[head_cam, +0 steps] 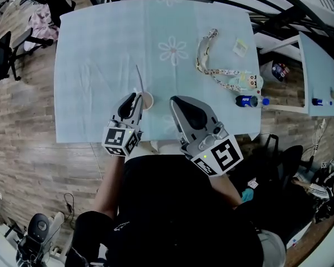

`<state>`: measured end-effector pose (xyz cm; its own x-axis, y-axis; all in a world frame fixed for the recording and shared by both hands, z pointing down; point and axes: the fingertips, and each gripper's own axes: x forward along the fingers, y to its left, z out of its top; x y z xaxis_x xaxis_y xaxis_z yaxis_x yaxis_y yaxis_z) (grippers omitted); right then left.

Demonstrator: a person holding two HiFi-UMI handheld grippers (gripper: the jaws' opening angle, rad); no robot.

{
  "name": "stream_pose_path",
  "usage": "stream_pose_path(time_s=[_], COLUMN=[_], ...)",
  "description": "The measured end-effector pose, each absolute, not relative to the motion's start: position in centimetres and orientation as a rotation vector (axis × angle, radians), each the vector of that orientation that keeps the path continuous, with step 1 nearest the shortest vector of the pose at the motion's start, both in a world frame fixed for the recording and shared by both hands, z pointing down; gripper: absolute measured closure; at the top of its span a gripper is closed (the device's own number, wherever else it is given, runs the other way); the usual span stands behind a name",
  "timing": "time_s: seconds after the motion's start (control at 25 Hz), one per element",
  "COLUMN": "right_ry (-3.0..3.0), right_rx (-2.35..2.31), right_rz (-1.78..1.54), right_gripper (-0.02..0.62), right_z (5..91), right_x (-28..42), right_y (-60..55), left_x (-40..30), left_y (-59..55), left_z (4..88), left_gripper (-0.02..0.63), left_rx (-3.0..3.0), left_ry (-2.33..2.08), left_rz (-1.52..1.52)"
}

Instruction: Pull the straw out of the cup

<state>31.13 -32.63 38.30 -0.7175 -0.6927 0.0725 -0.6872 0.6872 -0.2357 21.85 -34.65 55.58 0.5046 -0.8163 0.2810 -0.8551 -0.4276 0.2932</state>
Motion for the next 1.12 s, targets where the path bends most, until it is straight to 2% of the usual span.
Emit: stream_pose_path(time_s=[0.4, 0.72, 0.88, 1.12], right_ry=[2.883, 2.898, 2.894, 2.896], right_rx=[-1.168, -1.139, -1.147, -1.150], right_rz=[-0.453, -0.478, -0.471, -0.464], right_gripper=[0.588, 0.588, 0.588, 0.588], right_z=[40.6, 41.2, 41.1, 41.3], right_x=[33.1, 33.0, 33.3, 33.1], right_y=[-34.9, -35.3, -35.7, -35.7], left_x=[23.2, 22.7, 22.7, 22.3], left_y=[-37.7, -38.8, -39.1, -39.0], left_z=[63.1, 66.1, 66.3, 66.8], left_gripper=[0.451, 0.445, 0.468, 0.545], left_rx=[2.174, 2.041, 2.035, 2.015], left_ry=[-1.469, -1.525, -1.542, -1.545], left_rz=[0.276, 0.321, 0.353, 0.396])
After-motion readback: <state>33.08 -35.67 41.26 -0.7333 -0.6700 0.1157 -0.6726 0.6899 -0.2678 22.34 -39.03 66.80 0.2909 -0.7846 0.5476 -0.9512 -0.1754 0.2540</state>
